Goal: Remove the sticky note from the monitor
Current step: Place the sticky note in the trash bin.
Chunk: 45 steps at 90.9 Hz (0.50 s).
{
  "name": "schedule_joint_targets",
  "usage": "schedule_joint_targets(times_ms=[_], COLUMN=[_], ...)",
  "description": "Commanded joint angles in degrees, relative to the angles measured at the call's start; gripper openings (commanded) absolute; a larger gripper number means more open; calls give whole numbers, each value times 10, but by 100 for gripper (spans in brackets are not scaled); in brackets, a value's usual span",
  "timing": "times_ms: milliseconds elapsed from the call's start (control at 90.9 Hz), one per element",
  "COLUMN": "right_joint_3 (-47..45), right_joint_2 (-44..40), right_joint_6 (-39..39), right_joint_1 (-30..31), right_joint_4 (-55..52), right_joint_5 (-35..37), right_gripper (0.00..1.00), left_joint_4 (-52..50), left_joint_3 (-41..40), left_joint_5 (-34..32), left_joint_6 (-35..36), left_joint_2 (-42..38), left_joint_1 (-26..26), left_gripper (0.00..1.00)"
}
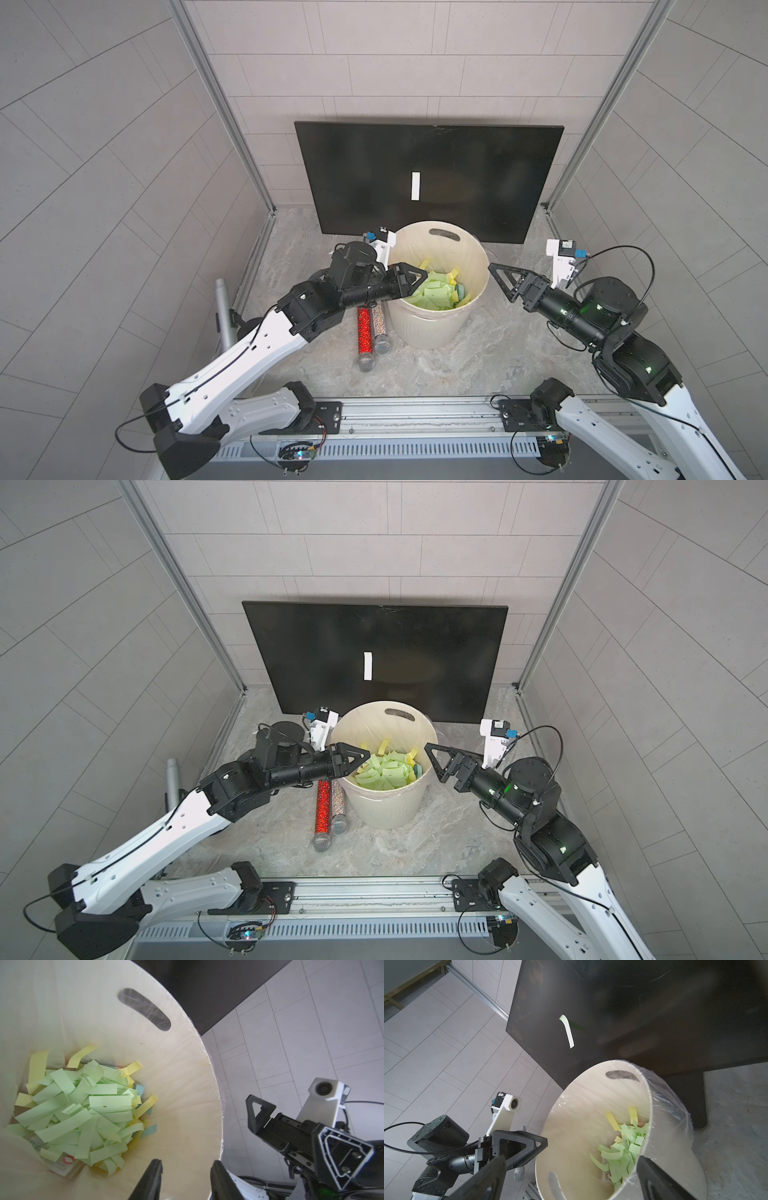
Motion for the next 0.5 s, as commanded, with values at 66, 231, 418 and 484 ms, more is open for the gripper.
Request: schedule_joint_targets(times_ms=[66,231,418,484], right_joint_3=[11,11,13,13], right_joint_2=[1,1,-1,-2], right_joint_6=[-7,-7,-10,-11], right_joint_1=[-2,-2,-2,-2], right_joint_4=[-8,-8,-11,-12], right_joint_5=[2,2,3,3], right_gripper=[100,100,100,100], left_joint_4=[-2,-4,8,17], left_joint_3=[31,58,79,86], left_joint_5=[-30,-21,5,21], left_joint_6=[22,32,32,28], left_joint_2=[-11,-2,14,22], left_joint_1=[0,14,47,65], left_gripper=[54,66,82,88])
